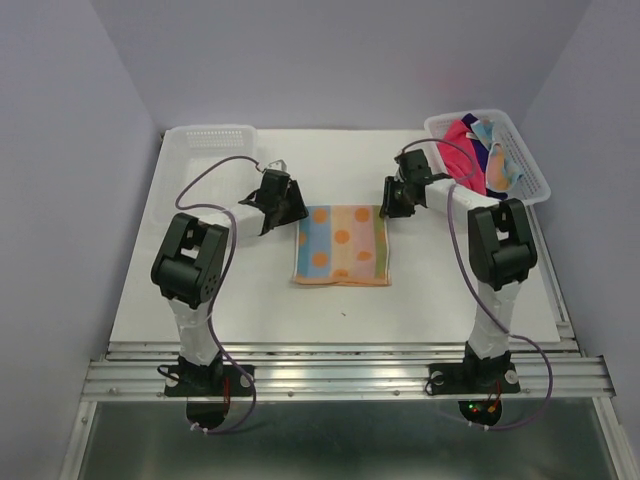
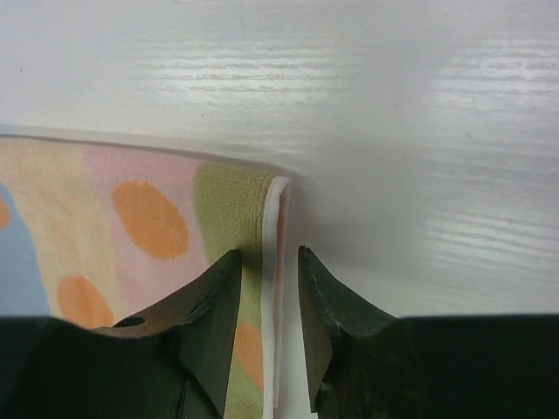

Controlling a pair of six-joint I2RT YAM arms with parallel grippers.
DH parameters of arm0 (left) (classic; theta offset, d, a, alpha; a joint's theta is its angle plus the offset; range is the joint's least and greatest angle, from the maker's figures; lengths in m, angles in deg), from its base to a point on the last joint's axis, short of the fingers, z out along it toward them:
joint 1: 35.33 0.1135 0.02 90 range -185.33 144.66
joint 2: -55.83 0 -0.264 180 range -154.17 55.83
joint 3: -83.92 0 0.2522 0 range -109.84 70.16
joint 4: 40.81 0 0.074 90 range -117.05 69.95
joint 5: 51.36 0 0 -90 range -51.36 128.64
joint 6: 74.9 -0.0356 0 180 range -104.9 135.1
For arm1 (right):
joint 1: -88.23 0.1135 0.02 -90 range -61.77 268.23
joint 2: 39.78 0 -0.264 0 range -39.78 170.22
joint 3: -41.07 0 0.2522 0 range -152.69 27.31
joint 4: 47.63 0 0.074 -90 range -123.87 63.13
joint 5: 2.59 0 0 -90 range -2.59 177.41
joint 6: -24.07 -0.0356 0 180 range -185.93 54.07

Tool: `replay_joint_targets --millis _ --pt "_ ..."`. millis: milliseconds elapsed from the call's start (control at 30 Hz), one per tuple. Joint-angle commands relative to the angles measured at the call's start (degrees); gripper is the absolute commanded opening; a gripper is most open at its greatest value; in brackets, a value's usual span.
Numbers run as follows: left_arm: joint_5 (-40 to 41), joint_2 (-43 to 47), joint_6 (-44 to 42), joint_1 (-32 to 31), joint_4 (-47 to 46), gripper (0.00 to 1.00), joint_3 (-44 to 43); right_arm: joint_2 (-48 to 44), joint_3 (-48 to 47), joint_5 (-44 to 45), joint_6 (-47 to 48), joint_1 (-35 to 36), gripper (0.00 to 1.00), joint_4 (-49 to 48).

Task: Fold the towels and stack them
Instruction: Fold the towel

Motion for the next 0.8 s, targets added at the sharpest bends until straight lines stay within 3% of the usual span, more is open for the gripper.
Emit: replay_joint_targets --millis 0,100,533,667,733,767 --pt "-2.69 -2.37 -2.13 0.92 -0.61 0.58 -4.49 1.47 -4.79 1.68 1.42 -0.23 0.37 -0.03" --pt "-3.22 -4.22 -2.48 1.27 -0.52 0.50 -5.81 2.70 -5.93 1.07 2.13 -0.41 0.35 0.06" --pt "-3.22 -9.58 -2.74 2.59 0.01 0.32 -11.61 7.98 -11.55 0.10 3.27 -1.29 0.31 0.06" --pt "-4.54 -11.42 -3.18 2.59 0.18 0.17 -13.46 8.59 -12.52 -0.34 4.15 -1.37 0.22 -0.03" --pt "-5.07 -11.61 -3.36 2.59 0.45 0.00 -13.90 8.59 -12.70 -1.12 4.59 -1.37 0.17 0.15" --pt "-5.33 -11.34 -3.45 2.59 0.45 0.00 -13.73 8.59 -12.61 -1.48 4.68 -1.37 0.14 0.23"
